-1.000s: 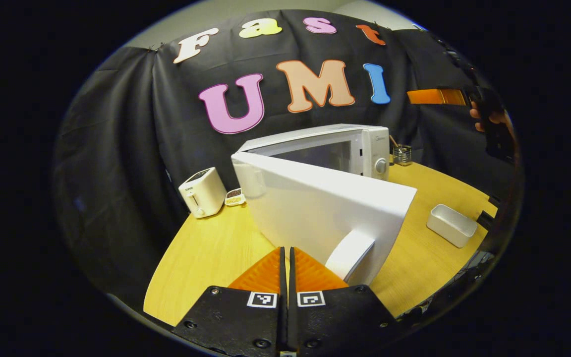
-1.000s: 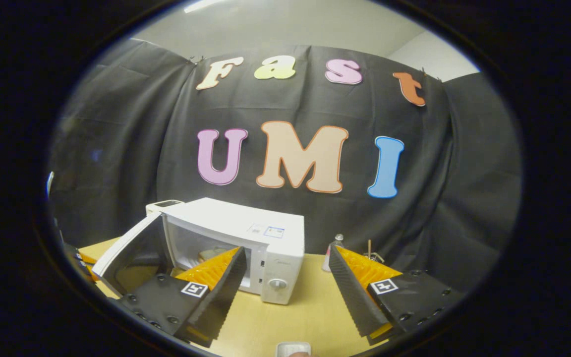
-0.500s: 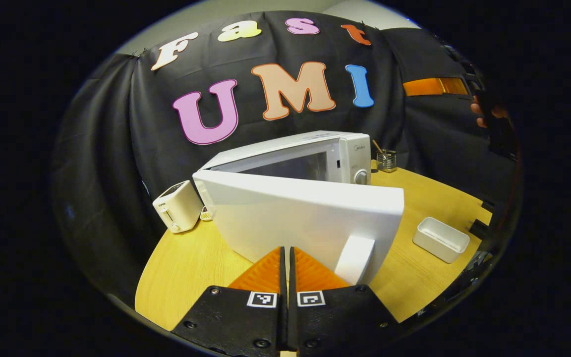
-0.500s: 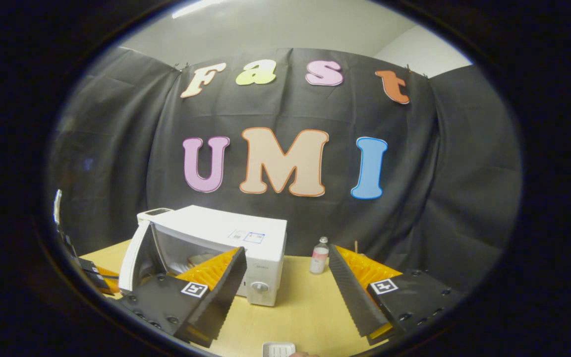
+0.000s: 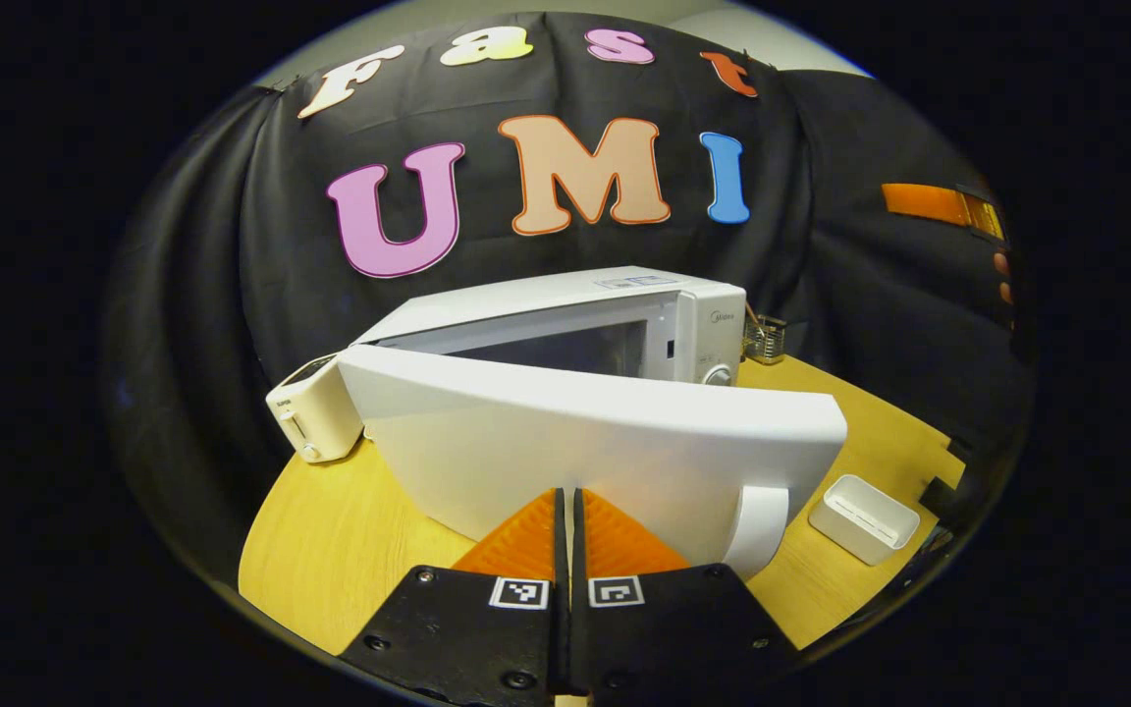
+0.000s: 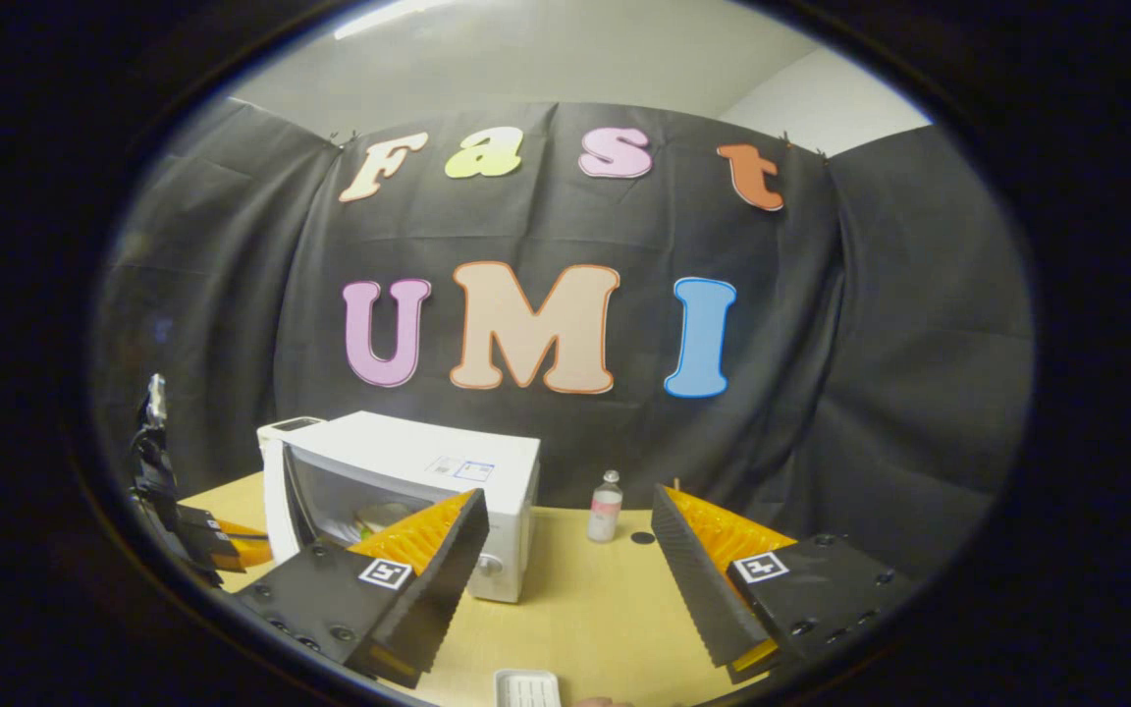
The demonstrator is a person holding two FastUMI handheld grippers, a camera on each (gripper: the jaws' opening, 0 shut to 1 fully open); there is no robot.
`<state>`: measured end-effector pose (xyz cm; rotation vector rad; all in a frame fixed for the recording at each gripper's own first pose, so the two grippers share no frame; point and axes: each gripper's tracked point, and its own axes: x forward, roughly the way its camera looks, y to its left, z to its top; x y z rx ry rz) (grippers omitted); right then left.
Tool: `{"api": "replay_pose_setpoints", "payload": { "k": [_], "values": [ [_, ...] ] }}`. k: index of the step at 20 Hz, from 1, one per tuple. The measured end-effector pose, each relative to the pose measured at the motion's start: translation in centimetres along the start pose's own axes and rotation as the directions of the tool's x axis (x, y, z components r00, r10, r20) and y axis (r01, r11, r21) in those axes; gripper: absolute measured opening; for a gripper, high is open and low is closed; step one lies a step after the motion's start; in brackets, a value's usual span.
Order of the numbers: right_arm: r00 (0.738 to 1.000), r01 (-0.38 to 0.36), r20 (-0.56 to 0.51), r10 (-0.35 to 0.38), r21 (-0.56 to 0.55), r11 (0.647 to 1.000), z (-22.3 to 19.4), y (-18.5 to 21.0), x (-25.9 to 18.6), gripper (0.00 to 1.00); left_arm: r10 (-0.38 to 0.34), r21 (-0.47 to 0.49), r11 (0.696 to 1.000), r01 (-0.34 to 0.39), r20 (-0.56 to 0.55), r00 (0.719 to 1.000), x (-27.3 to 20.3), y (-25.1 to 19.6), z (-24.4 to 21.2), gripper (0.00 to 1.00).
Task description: Open the microwave oven with the left hand, put the food in, and close the microwave oven.
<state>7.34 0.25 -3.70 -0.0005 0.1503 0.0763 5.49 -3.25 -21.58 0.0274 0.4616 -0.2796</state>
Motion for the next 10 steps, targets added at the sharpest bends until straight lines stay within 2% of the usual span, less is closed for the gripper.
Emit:
{"api": "replay_pose_setpoints", "payload": {
  "k": [1, 2, 6, 7, 8, 10],
  "values": [
    [1.0, -0.002, -0.003, 0.002, -0.001, 1.0, -0.1, -0.1, -0.2, 0.96, -0.012, 0.0, 1.0, 0.012, 0.004, 1.0, 0.6, -0.4, 0.4, 0.01],
    [1.0, -0.001, -0.006, 0.001, -0.007, 1.0, -0.2, -0.2, -0.3, 1.0, -0.018, 0.0, 1.0, 0.018, 0.001, 1.0, 1.3, -0.7, 0.6, 0.01],
    [1.0, 0.008, 0.001, -0.008, -0.006, 1.0, -0.1, -0.4, -1.1, 1.0, -0.043, 0.001, 0.999, 0.043, 0.015, 0.999, 3.6, -2.0, 2.4, 0.01],
    [1.0, 0.004, 0.002, -0.004, 0.001, 1.0, 0.0, -0.5, -1.2, 0.96, -0.043, 0.014, 0.999, 0.043, 0.016, 0.999, 4.2, -2.2, 2.8, 0.01],
    [1.0, 0.001, 0.008, -0.001, 0.006, 1.0, 0.3, -0.6, -1.2, 1.0, -0.044, 0.026, 0.999, 0.043, 0.025, 0.999, 4.7, -2.3, 3.5, 0.0],
    [1.0, 0.01, 0.015, -0.01, 0.009, 1.0, 0.7, -1.1, -1.0, 0.96, -0.059, 0.034, 0.998, 0.058, 0.052, 0.997, 5.7, -2.9, 4.6, 0.0]
  ]
}}
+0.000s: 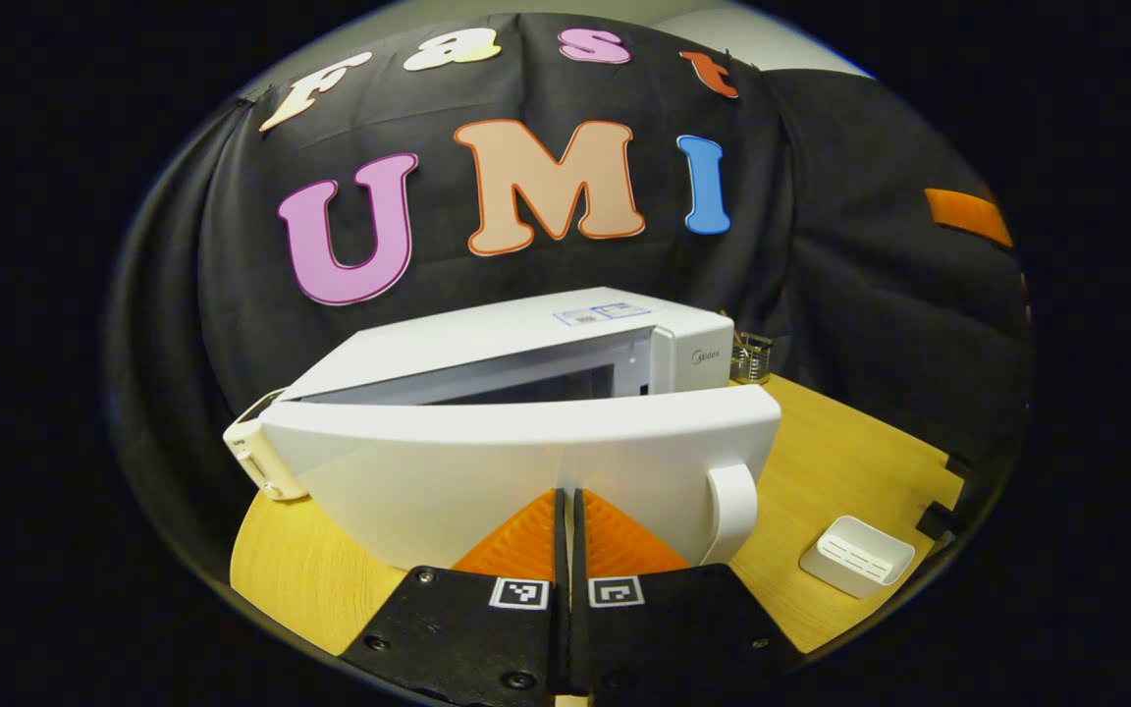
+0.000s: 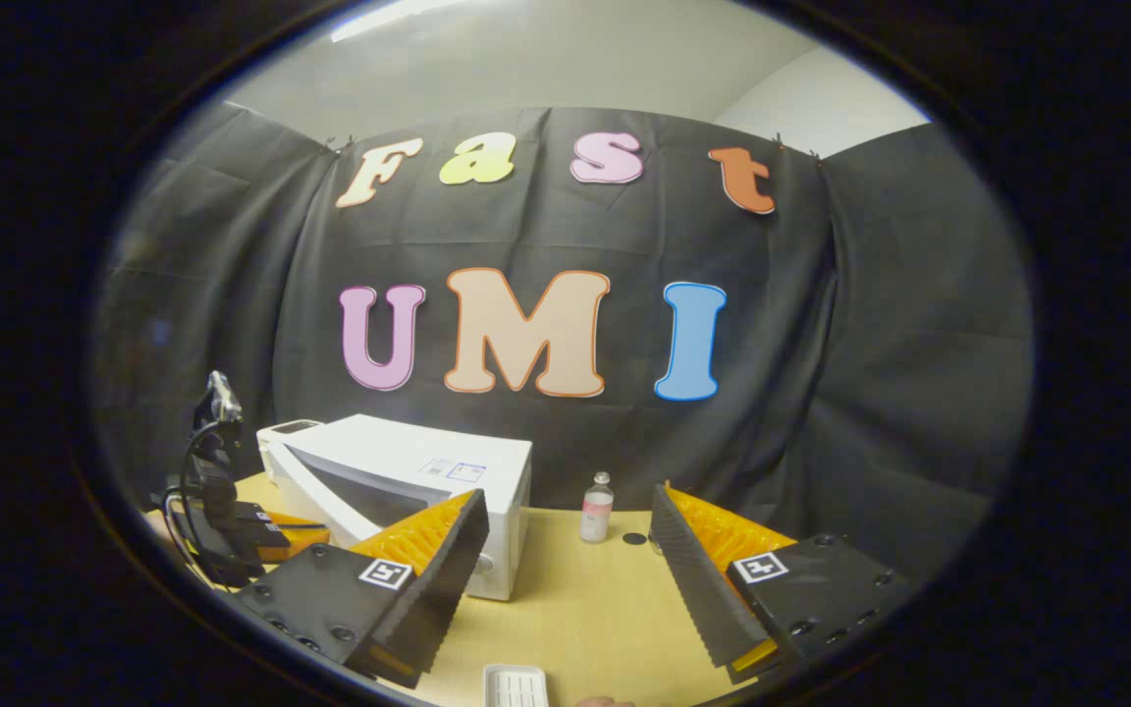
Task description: Open the microwave oven with the left hand, put the food in, and close the microwave oven.
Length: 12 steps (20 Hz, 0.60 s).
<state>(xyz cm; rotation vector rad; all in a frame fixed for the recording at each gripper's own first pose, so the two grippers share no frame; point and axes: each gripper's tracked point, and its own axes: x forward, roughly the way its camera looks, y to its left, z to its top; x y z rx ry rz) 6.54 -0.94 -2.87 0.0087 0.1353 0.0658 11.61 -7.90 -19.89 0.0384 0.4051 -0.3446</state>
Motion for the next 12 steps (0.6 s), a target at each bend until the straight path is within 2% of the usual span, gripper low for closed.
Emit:
{"api": "replay_pose_setpoints", "payload": {
  "k": [9, 12],
  "values": [
    [0.999, 0.007, 0.033, -0.006, -0.028, 1.0, 0.9, -0.4, -0.5, 0.96, 0.012, 0.011, 1.0, -0.012, -0.014, 1.0, 4.6, 0.0, 0.5, 0.01],
    [1.0, 0.011, 0.025, -0.011, -0.027, 1.0, 0.7, -0.7, -0.6, 0.96, 0.019, 0.012, 1.0, -0.019, 0.012, 1.0, 5.7, 0.1, 1.3, 0.01]
  ]
}}
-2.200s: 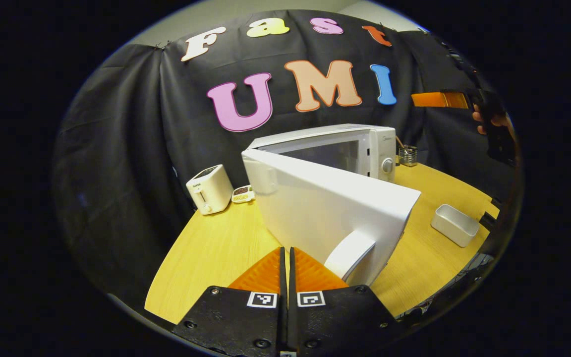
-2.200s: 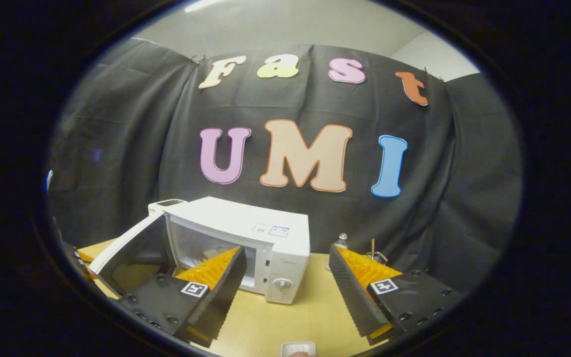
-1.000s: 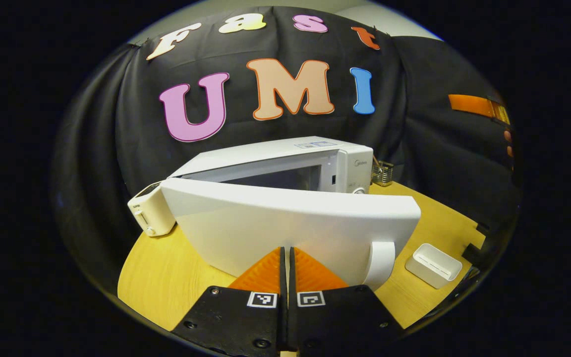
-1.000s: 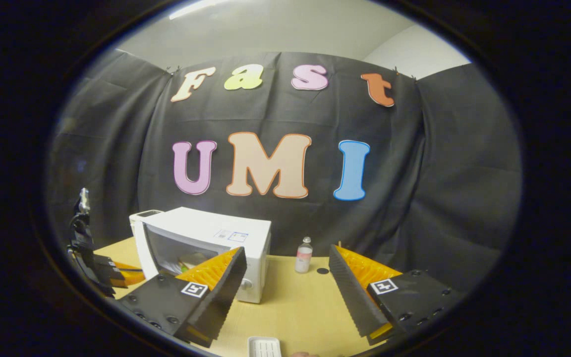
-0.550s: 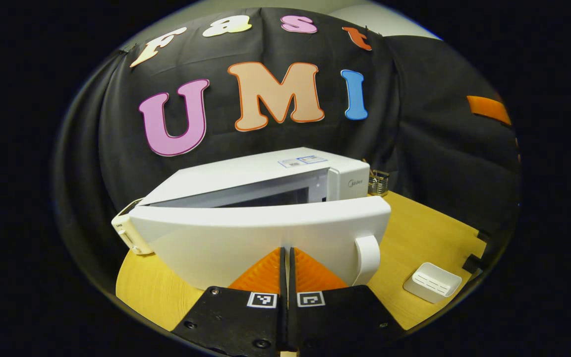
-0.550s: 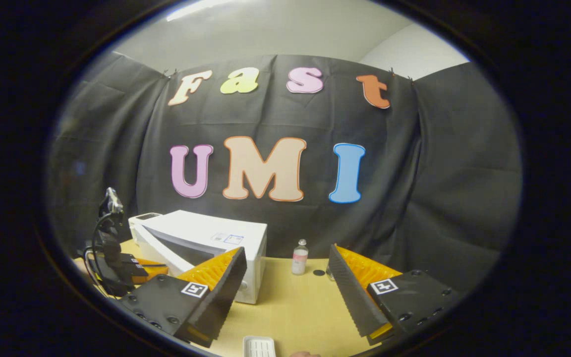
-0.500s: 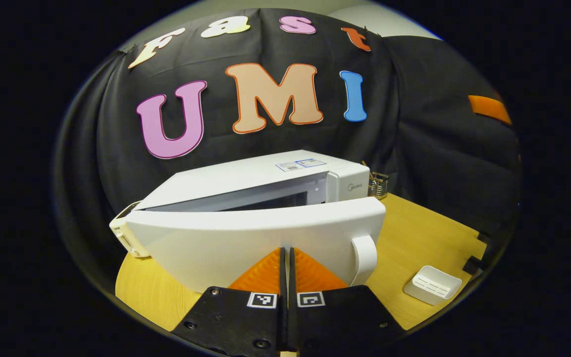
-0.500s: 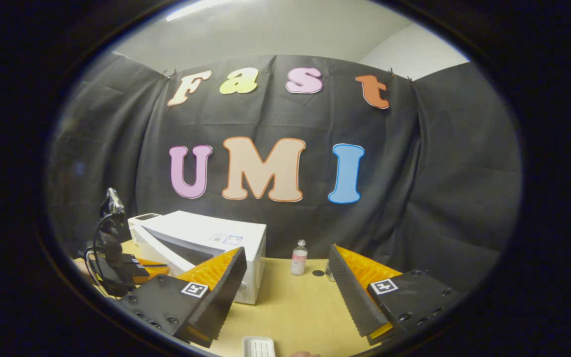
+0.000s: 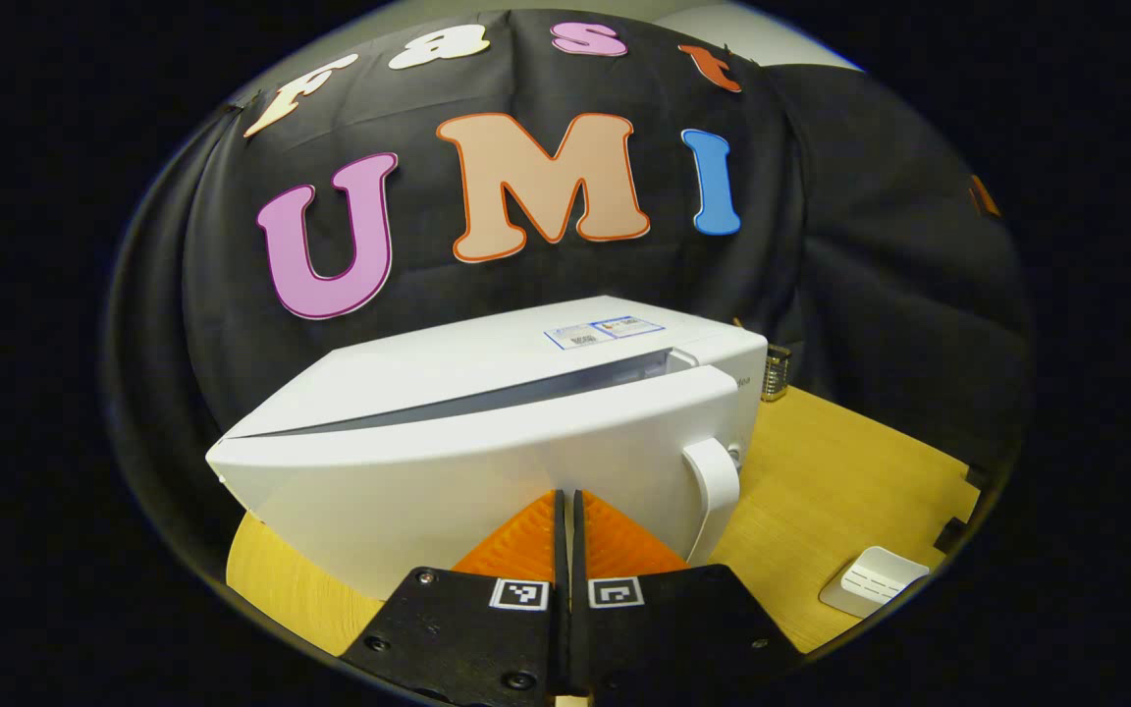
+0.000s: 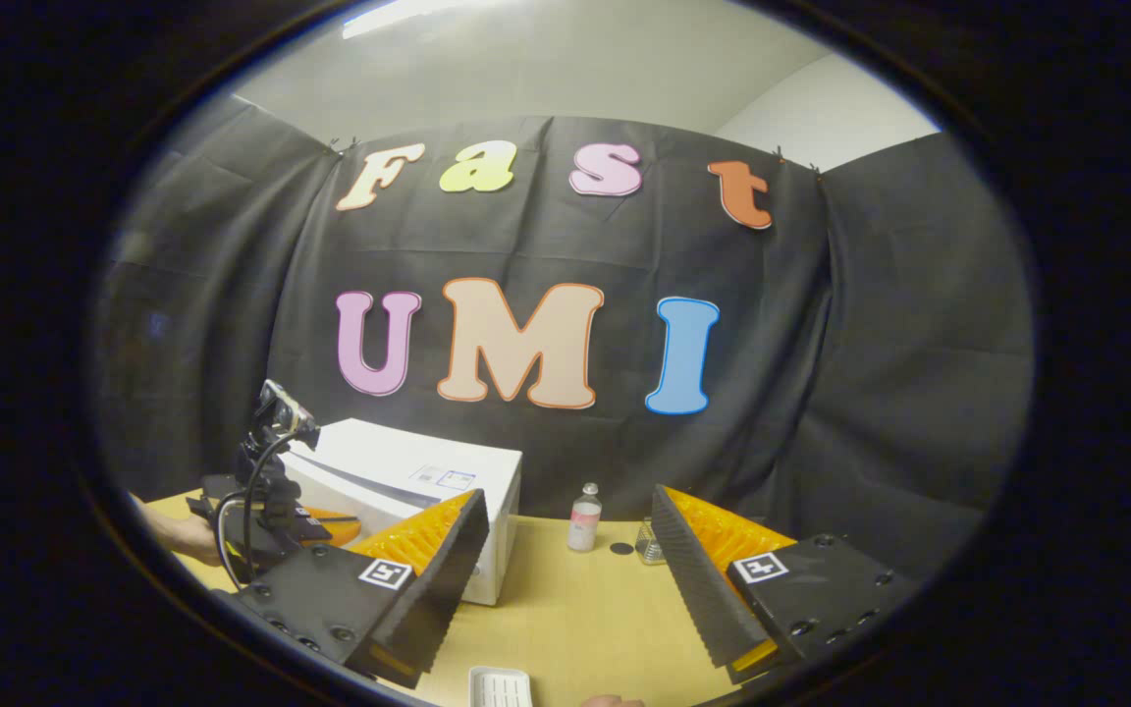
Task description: Open the microwave oven with the left hand, put the food in, and close the microwave oven.
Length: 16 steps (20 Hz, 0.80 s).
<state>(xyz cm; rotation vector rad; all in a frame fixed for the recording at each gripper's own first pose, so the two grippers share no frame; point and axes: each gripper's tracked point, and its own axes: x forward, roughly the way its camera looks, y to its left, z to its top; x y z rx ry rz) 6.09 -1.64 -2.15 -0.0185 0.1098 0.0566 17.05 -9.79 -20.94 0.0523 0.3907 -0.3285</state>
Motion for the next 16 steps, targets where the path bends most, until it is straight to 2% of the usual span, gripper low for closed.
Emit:
{"api": "replay_pose_setpoints", "payload": {
  "k": [4, 6, 10, 11, 12, 16],
  "values": [
    [1.0, 0.002, -0.01, -0.002, -0.037, 0.999, -0.4, -0.1, -0.1, 0.96, 0.014, 0.02, 1.0, -0.013, -0.021, 1.0, 1.3, 0.2, -0.4, 0.01],
    [1.0, 0.001, -0.01, -0.002, -0.075, 0.997, -0.7, -0.2, -0.2, 0.96, -0.003, -0.005, 1.0, 0.003, -0.019, 1.0, 1.5, -0.5, -0.5, 0.01],
    [1.0, 0.008, -0.015, -0.01, -0.119, 0.993, -1.0, -0.2, -0.5, 0.96, 0.026, -0.032, 0.999, -0.027, -0.016, 1.0, 1.9, -0.6, -0.4, 0.01],
    [1.0, 0.007, -0.012, -0.009, -0.132, 0.991, -0.9, -0.2, -0.6, 1.0, 0.027, -0.047, 0.999, -0.028, -0.017, 0.999, 2.0, -0.7, -0.4, 0.01],
    [1.0, 0.009, -0.012, -0.011, -0.142, 0.99, -0.9, -0.2, -0.7, 0.96, 0.017, -0.057, 0.998, -0.018, -0.021, 1.0, 2.1, -0.9, -0.6, 0.0],
    [1.0, 0.01, -0.024, -0.014, -0.143, 0.99, -1.3, -0.3, -0.7, 0.97, 0.002, -0.036, 0.999, -0.003, -0.028, 1.0, 2.3, -1.4, -0.7, 0.0]
  ]
}}
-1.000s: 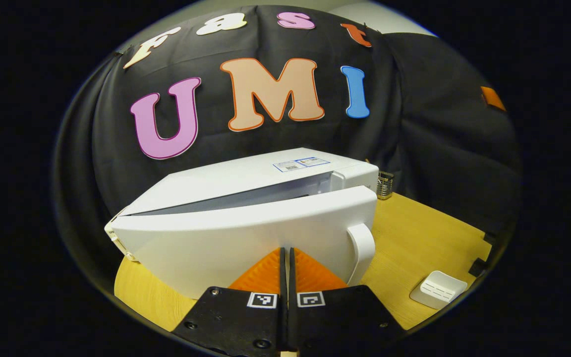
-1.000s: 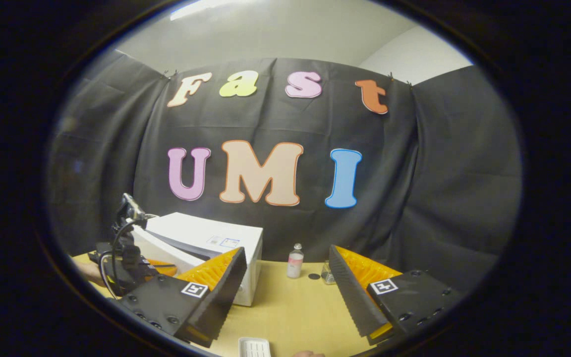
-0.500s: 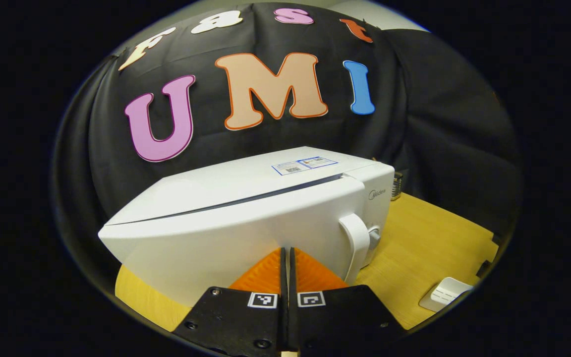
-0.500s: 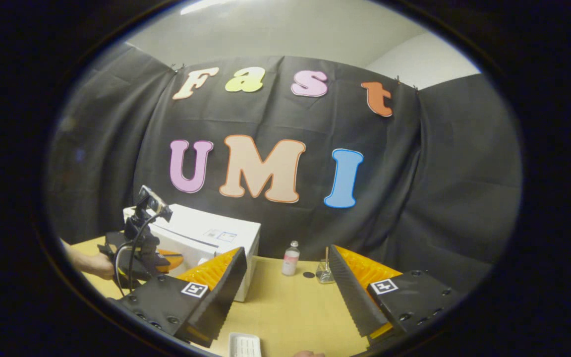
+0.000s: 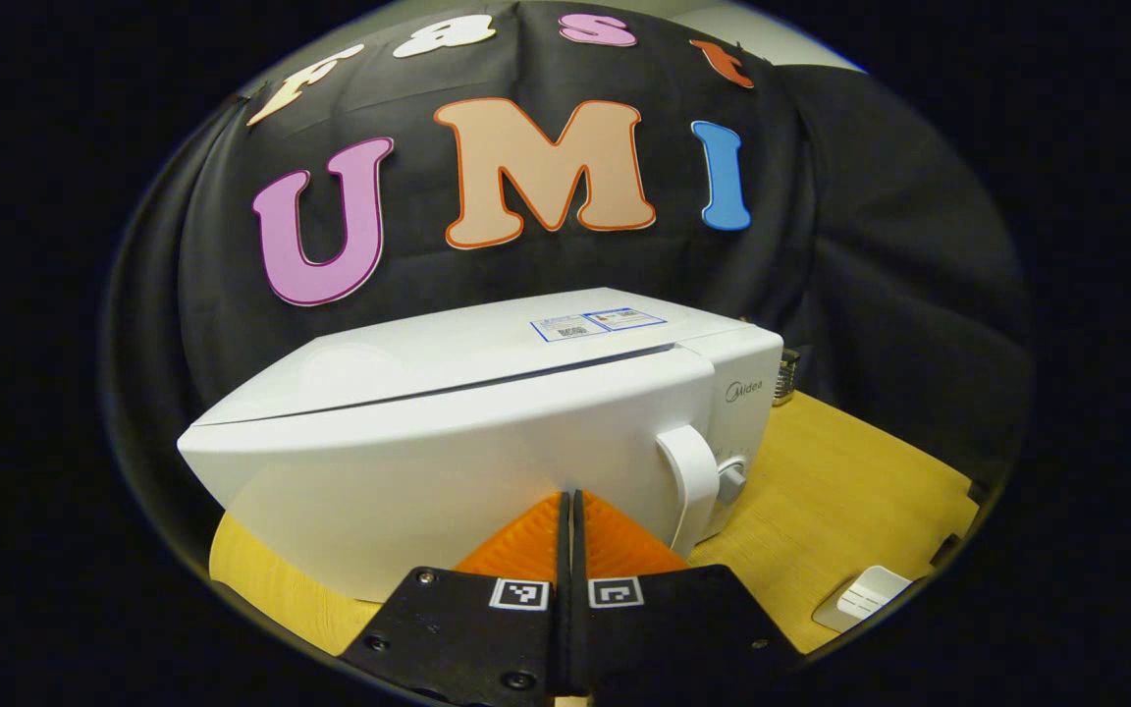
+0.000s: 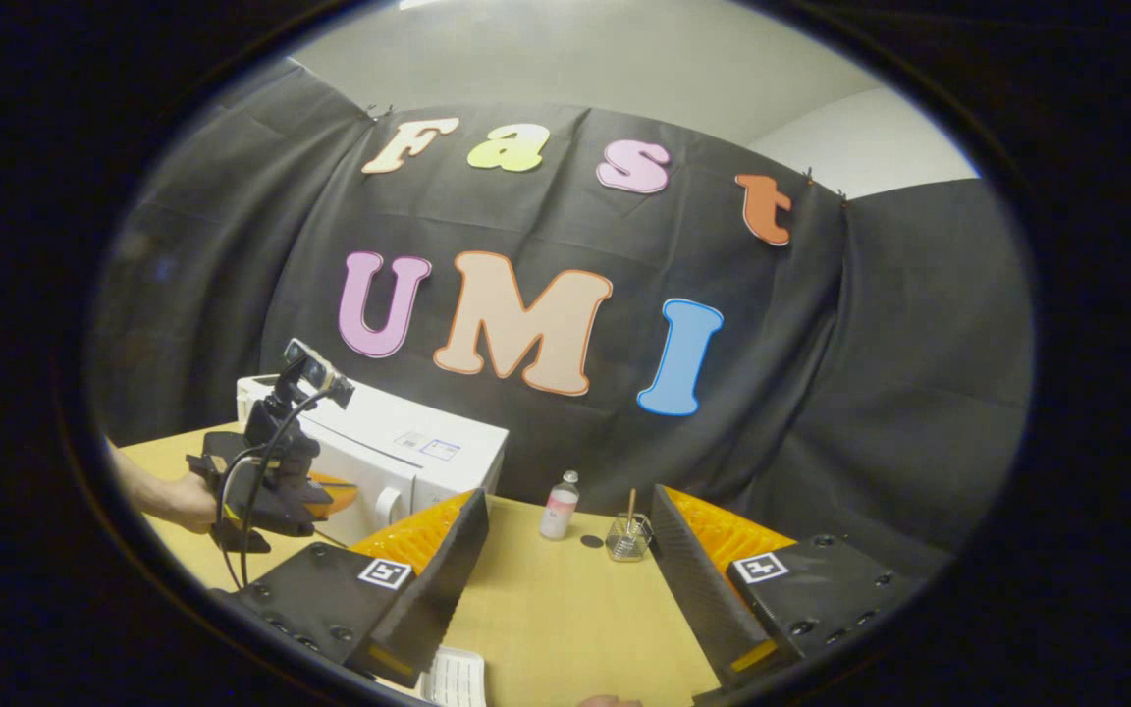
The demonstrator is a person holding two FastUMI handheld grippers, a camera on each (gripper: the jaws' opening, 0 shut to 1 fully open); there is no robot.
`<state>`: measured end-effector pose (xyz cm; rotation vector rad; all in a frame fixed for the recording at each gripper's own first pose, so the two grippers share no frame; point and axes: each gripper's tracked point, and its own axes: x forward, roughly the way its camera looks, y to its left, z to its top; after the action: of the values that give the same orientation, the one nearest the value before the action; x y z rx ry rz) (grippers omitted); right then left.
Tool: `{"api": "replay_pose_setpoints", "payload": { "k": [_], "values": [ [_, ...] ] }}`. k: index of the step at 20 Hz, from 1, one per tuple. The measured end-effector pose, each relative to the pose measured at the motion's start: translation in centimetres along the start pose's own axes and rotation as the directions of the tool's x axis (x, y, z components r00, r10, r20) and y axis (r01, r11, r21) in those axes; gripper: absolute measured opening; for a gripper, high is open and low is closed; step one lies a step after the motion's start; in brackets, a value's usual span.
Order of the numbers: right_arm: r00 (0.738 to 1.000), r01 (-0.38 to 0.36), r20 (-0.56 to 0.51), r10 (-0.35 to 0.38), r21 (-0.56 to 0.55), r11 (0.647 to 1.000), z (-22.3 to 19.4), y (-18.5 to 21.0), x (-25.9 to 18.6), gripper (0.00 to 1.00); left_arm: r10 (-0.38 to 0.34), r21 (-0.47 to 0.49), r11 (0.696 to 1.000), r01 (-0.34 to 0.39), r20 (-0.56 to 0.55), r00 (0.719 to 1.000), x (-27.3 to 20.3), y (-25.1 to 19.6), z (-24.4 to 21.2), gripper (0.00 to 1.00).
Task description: Open the microwave oven with the left hand, put the food in, and close the microwave oven.
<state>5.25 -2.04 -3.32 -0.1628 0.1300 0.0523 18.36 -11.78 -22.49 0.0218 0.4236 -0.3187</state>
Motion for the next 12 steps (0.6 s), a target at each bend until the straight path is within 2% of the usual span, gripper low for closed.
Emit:
{"api": "replay_pose_setpoints", "payload": {
  "k": [3, 4, 9, 12],
  "values": [
    [1.0, -0.003, 0.002, 0.003, -0.003, 1.0, 0.2, 0.0, -0.1, 0.96, -0.063, 0.065, 0.996, 0.063, 0.011, 0.998, 1.3, -0.8, 1.2, 0.01],
    [1.0, -0.005, -0.002, 0.005, -0.006, 1.0, 0.1, 0.0, -0.3, 0.96, -0.09, 0.056, 0.995, 0.088, 0.022, 0.996, 1.0, -1.9, 1.4, 0.01],
    [1.0, 0.0, -0.002, 0.0, -0.001, 1.0, -0.1, -0.1, -0.7, 0.96, -0.024, 0.12, 0.993, 0.017, 0.055, 0.998, 0.0, -0.6, 3.1, 0.01],
    [1.0, -0.001, 0.004, 0.001, 0.003, 1.0, 0.1, 0.2, -0.5, 0.97, -0.011, 0.08, 0.997, 0.003, 0.105, 0.994, -2.3, 0.2, 4.8, 0.01]
  ]
}}
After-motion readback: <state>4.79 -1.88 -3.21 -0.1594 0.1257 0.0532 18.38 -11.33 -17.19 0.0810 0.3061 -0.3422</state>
